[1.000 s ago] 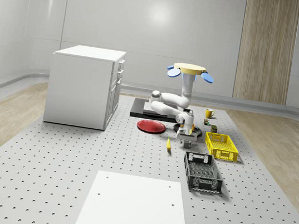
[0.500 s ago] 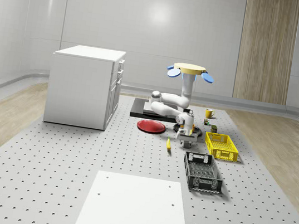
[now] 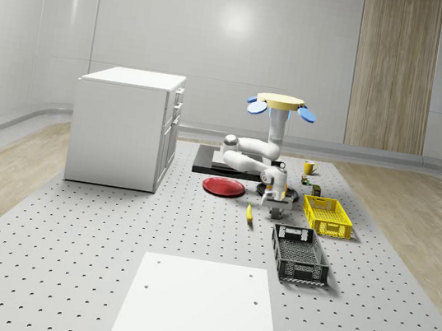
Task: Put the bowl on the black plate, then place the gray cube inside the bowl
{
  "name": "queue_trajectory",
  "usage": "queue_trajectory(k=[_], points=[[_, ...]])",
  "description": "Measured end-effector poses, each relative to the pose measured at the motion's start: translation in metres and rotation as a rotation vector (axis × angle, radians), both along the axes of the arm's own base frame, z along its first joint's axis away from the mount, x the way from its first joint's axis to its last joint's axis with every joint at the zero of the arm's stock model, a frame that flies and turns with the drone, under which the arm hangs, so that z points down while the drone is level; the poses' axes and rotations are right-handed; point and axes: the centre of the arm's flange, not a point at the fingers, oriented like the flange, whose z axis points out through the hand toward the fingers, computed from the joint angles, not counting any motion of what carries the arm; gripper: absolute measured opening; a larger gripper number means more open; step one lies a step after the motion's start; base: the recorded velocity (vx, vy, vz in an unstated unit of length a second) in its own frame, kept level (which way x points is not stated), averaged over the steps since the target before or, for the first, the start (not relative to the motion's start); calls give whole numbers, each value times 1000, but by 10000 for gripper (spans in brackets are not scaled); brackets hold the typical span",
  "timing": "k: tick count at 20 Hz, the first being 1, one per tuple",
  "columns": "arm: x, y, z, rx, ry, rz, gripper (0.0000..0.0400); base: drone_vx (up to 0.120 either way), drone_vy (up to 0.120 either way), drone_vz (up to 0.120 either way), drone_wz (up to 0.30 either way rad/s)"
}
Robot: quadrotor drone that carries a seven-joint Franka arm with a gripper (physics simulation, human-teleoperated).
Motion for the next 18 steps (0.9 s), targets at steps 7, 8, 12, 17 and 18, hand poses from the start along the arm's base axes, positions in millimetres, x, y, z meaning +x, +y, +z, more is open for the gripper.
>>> queue_trajectory(k=[7,8,12,17,18], points=[[0,0,-17,0,0,0,253,0,0,40,0],[0,0,-20,0,0,0,252,0,0,120,0],[0,0,-27,0,0,0,251,0,0,120,0],[0,0,-30,0,0,0,251,-16,8,120,0],[0,0,-31,0,0,0,251,-120,120,120,0]])
